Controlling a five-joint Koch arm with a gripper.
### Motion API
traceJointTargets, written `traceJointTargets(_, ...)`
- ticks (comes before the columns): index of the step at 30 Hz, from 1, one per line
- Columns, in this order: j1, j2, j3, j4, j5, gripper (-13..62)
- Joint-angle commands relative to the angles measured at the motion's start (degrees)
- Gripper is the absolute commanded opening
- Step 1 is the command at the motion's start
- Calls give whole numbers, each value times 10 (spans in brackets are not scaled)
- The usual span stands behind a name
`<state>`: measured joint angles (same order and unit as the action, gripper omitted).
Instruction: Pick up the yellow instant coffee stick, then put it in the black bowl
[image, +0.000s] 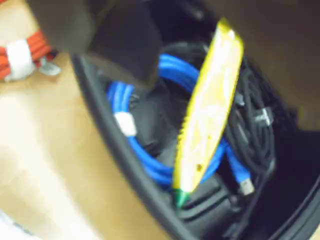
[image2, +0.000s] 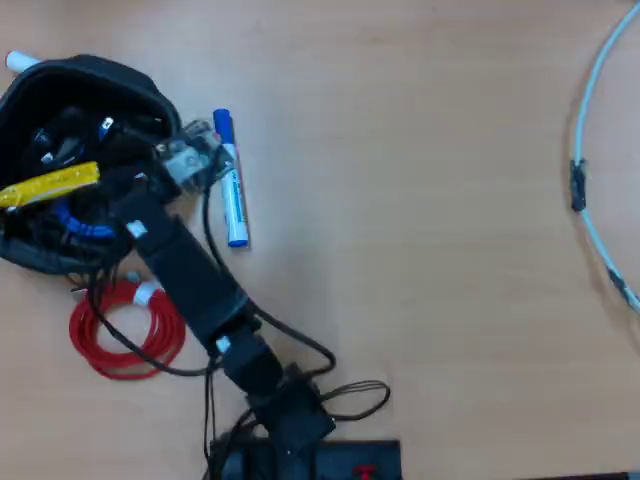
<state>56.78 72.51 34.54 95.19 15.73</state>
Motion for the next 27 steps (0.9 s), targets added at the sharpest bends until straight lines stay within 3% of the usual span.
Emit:
traceJointTargets(1,21,81,29,18,-22,330)
traceJointTargets(7,66,246,251,-76,-70,432)
traceJointTargets(20,240,539,769,-373,-104,434)
traceJointTargets(27,312,567,918,-449,-121,435)
